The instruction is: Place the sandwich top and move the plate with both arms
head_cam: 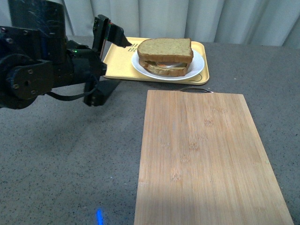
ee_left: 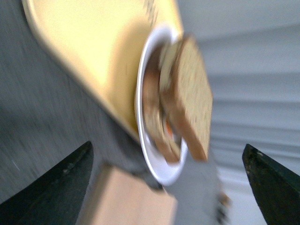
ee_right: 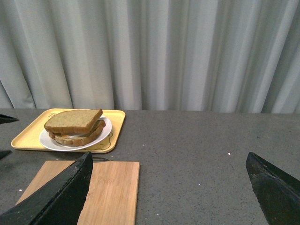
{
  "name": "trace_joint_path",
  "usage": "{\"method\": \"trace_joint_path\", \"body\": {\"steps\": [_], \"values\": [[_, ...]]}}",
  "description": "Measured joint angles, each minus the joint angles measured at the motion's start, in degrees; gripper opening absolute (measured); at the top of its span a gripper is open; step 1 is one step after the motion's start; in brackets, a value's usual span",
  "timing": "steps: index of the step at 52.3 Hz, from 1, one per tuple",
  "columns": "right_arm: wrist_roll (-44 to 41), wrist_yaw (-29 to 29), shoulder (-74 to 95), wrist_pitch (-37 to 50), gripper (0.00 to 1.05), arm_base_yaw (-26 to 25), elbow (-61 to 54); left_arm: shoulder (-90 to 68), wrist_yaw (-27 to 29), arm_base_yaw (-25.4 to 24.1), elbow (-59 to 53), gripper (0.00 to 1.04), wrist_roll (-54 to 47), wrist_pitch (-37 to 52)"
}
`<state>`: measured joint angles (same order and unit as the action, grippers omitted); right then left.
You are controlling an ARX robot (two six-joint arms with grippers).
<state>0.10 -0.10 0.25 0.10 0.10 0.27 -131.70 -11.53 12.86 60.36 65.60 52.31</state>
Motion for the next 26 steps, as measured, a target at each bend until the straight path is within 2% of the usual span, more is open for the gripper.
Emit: {"method": "trace_joint_path", "body": {"steps": [3,4,6,8,11,15,22,26], "values": [[0.0,0.0,0.0,0.0,0.95,0.0,0.0,0.8,12.3,0.2,-5.1,0.83,-12.6,12.3],[0.0,0.0,0.0,0.0,0.95,0.0,0.0,1.1,14.9,0.2,-6.8,0.80,-17.9,15.3],[0.0,0.0,0.0,0.0,0.95,0.0,0.0,1.9,17.6,0.1,-9.1,0.76,-22.2,18.8],[0.0,0.0,0.0,0.0,0.95,0.0,0.0,3.9,21.0,-0.3,-12.9,0.68,-33.0,23.2],[0.0,0.0,0.0,0.0,0.95,0.0,0.0,6.4,21.7,-0.9,-16.1,0.59,-40.6,26.3],[0.0,0.0,0.0,0.0,0.95,0.0,0.0,9.2,22.0,-1.5,-18.4,0.43,-44.4,27.7],[0.0,0.0,0.0,0.0,0.95,0.0,0.0,9.5,21.9,-1.6,-19.2,0.13,-44.5,27.7],[0.0,0.0,0.0,0.0,0.95,0.0,0.0,9.5,21.9,-1.6,-19.5,0.04,-44.4,27.7]]}}
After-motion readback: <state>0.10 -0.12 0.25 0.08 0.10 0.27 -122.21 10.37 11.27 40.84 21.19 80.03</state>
